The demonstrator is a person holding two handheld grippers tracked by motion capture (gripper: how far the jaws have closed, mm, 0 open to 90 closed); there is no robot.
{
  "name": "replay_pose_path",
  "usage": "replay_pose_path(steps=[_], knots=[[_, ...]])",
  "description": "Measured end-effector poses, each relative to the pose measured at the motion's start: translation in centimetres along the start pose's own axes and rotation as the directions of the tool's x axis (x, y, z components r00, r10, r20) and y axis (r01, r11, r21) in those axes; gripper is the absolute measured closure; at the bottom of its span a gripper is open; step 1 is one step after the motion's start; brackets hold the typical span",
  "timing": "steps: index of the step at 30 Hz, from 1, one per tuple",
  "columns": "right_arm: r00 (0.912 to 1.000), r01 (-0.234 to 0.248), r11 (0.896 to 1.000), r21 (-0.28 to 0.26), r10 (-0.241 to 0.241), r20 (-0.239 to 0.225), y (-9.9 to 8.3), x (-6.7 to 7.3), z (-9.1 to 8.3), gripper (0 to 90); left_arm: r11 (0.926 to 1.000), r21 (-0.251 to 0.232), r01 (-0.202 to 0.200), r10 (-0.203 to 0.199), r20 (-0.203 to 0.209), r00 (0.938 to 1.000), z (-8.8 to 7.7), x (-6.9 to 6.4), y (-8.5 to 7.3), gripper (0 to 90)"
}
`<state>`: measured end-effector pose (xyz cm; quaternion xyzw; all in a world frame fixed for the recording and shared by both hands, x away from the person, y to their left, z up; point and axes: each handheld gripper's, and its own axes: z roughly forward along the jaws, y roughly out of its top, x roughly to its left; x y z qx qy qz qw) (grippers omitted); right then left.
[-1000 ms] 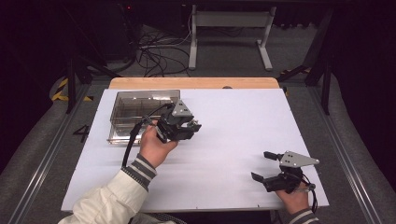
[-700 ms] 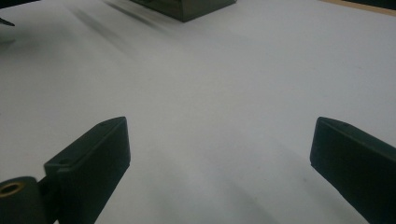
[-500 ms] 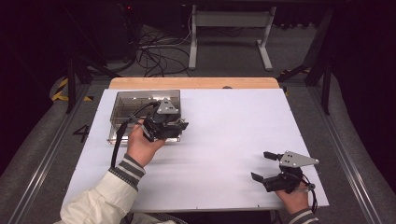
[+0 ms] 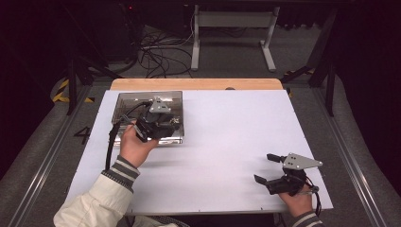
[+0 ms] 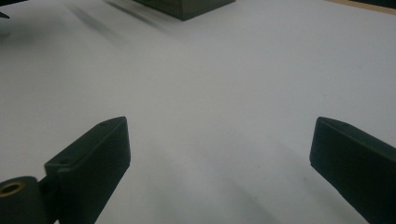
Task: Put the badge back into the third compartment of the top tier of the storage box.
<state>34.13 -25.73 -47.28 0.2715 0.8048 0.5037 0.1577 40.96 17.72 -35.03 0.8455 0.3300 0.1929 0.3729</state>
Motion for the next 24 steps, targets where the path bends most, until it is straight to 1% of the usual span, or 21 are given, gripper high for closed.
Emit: replay_pose_path(steps=[6,9,11,13,14,17,18,19,21,22,23,24], knots=[[1.0,0.001,1.0,0.001,-0.001,0.0,0.0,0.0,0.0,5.8,0.9999,0.012,0.01,-0.009,-0.014,0.9999,-0.1,0.6,-0.4,57.1],[1.0,0.001,1.0,0.001,-0.001,0.0,0.0,0.0,0.0,5.9,0.9997,0.019,0.018,-0.017,-0.013,0.9998,-0.1,0.8,-0.7,57.1],[1.0,0.002,1.0,0.002,-0.002,0.0,0.0,0.0,0.0,5.9,0.9995,0.02,0.025,-0.025,-0.008,0.9997,0.1,0.9,-0.9,57.1],[1.0,0.002,1.0,0.002,-0.002,-0.001,0.0,0.0,0.0,5.9,0.9988,0.022,0.043,-0.043,0.015,0.999,0.2,1.2,-1.1,57.1],[1.0,0.002,1.0,0.002,-0.002,-0.001,0.0,0.0,0.0,5.9,0.9979,0.02,0.062,-0.063,0.029,0.9976,0.4,1.3,-1.3,57.1],[1.0,0.003,1.0,0.002,-0.003,-0.001,0.0,0.0,0.0,5.9,0.9969,0.032,0.071,-0.072,0.017,0.9973,0.7,1.5,-1.6,57.1],[1.0,0.003,1.0,0.003,-0.003,-0.001,0.0,0.0,0.0,5.9,0.9975,0.034,0.062,-0.062,0.013,0.998,0.8,1.6,-1.7,57.0],[1.0,0.003,1.0,0.003,-0.003,-0.001,0.0,0.0,0.0,5.9,0.9966,0.037,0.073,-0.074,0.018,0.9971,0.9,1.6,-1.8,57.1],[1.0,0.005,1.0,0.003,-0.005,-0.001,0.0,0.0,0.0,5.9,0.9964,0.04,0.074,-0.075,0.015,0.9971,1.0,1.7,-2.0,57.0],[1.0,0.006,1.0,0.003,-0.006,-0.001,0.0,0.0,0.0,5.9,0.9959,0.045,0.078,-0.079,0.02,0.9967,1.1,1.7,-2.1,57.1],[1.0,0.005,1.0,0.003,-0.005,-0.001,0.0,0.0,0.0,5.9,0.9961,0.05,0.072,-0.073,0.015,0.9972,1.2,1.8,-2.1,57.1],[1.0,0.005,1.0,0.003,-0.005,-0.001,0.0,0.0,0.0,5.9,0.9956,0.047,0.081,-0.082,0.017,0.9965,1.3,1.8,-2.2,57.0]])
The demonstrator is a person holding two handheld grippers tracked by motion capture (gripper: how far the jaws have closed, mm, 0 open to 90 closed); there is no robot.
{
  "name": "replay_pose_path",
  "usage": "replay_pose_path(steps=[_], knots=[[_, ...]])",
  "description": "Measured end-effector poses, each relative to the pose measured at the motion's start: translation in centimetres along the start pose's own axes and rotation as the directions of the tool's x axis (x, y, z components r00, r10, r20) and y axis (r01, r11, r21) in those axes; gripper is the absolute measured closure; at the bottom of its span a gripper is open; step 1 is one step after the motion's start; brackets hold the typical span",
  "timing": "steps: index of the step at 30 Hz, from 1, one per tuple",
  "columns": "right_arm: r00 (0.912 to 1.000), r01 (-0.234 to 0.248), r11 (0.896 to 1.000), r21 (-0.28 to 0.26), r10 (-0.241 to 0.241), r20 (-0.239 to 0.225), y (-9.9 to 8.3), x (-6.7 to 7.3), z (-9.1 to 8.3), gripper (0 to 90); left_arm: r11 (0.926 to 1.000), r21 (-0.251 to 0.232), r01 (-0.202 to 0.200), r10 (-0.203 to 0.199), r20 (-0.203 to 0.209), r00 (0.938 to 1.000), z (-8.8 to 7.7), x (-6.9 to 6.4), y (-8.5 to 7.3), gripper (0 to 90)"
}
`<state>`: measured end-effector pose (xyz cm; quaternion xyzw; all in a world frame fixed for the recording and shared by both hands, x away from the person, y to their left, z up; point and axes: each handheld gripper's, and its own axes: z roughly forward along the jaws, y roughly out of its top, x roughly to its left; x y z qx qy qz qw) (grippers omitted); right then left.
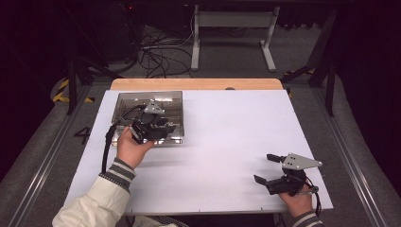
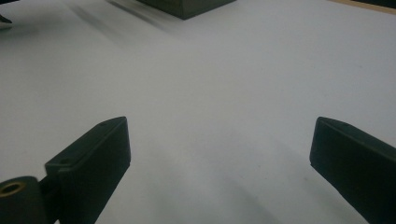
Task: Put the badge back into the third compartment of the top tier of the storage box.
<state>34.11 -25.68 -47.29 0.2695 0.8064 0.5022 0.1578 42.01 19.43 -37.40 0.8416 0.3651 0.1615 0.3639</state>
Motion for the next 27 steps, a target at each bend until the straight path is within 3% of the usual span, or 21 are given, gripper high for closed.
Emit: replay_pose_path(steps=[27], knots=[[1.0,0.0,1.0,-0.001,0.0,0.0,0.0,0.0,0.0,5.9,0.9945,0.104,0.018,-0.021,0.029,0.9993,1.3,0.5,-0.6,56.6]])
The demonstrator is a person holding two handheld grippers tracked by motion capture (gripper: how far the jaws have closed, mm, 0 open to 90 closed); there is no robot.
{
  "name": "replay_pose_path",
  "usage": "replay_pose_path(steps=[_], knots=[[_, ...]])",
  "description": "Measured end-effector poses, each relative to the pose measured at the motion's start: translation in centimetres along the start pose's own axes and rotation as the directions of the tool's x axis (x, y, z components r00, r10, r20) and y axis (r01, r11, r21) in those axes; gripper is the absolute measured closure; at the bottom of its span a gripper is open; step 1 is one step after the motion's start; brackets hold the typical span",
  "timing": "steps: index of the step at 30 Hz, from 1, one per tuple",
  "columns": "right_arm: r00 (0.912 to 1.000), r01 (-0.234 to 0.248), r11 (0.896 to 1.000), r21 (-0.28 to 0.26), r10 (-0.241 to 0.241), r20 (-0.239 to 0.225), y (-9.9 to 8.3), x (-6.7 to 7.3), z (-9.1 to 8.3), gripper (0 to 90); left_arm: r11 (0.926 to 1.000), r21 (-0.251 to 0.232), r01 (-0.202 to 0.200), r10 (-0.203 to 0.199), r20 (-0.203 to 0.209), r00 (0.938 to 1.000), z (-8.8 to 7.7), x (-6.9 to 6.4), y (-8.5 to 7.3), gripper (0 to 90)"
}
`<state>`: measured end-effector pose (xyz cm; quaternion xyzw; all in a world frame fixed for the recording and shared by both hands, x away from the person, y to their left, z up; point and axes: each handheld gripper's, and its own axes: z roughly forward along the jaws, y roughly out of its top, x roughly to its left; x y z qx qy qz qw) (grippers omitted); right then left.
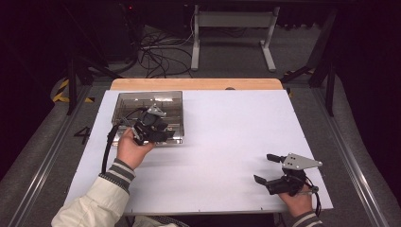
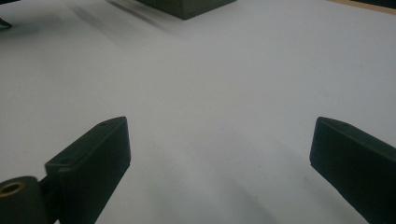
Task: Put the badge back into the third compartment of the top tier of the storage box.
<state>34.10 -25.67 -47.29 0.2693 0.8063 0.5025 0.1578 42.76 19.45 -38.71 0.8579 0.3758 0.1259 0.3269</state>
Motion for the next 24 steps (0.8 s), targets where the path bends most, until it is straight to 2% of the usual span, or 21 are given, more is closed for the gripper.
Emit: replay_pose_path(steps=[14,24], knots=[[1.0,0.0,1.0,0.001,0.0,0.001,0.0,0.0,0.01,5.9,0.9994,0.033,0.004,-0.004,-0.005,1.0,0.32,0.0,-0.08,56.2],[1.0,0.001,1.0,0.0,-0.001,-0.001,0.0,0.0,0.0,5.9,0.9995,0.033,-0.001,0.001,-0.016,0.9999,0.24,-0.04,-0.06,54.5]])
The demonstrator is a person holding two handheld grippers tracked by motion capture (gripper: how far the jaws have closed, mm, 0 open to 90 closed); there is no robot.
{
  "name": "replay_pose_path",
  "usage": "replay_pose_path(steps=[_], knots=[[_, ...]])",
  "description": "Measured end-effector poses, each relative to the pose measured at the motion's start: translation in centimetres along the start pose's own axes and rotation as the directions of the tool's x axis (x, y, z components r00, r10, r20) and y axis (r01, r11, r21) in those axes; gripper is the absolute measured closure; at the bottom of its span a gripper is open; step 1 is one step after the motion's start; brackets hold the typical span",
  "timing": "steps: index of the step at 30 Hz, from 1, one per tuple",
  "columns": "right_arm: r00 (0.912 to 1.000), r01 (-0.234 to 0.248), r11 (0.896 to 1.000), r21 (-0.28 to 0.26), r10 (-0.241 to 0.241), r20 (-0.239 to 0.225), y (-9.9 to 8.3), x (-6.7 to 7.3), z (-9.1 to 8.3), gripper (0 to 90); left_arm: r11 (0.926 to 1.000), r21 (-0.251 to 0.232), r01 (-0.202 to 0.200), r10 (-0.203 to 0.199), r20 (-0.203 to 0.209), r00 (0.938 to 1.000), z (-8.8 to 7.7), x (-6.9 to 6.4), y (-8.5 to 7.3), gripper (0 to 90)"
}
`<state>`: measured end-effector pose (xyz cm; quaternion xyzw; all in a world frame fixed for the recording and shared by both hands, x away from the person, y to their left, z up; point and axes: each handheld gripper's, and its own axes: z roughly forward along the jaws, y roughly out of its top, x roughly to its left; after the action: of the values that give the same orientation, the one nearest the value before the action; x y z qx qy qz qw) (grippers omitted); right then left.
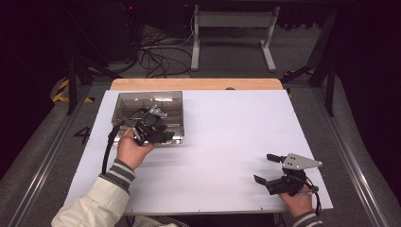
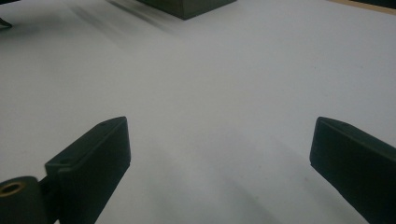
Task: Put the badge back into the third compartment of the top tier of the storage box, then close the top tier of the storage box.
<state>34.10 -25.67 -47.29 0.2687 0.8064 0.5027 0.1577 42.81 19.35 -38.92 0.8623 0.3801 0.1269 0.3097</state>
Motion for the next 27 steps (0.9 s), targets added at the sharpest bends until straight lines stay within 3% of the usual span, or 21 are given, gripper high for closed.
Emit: replay_pose_path(steps=[11,17,27], knots=[[1.0,0.001,1.0,0.001,-0.001,0.0,0.0,0.0,0.0,5.9,0.9992,-0.038,-0.013,0.013,-0.001,0.9999,-1.1,-0.4,0.0,53.0],[1.0,0.002,1.0,0.001,-0.002,0.001,0.0,0.0,0.0,5.8,0.9958,-0.086,-0.031,0.031,-0.002,0.9995,-2.4,-1.1,-0.2,60.2],[1.0,0.0,1.0,-0.002,0.0,0.001,0.0,0.1,0.0,5.9,0.9928,-0.114,-0.038,0.04,0.021,0.999,-3.8,-1.3,-0.8,70.6]])
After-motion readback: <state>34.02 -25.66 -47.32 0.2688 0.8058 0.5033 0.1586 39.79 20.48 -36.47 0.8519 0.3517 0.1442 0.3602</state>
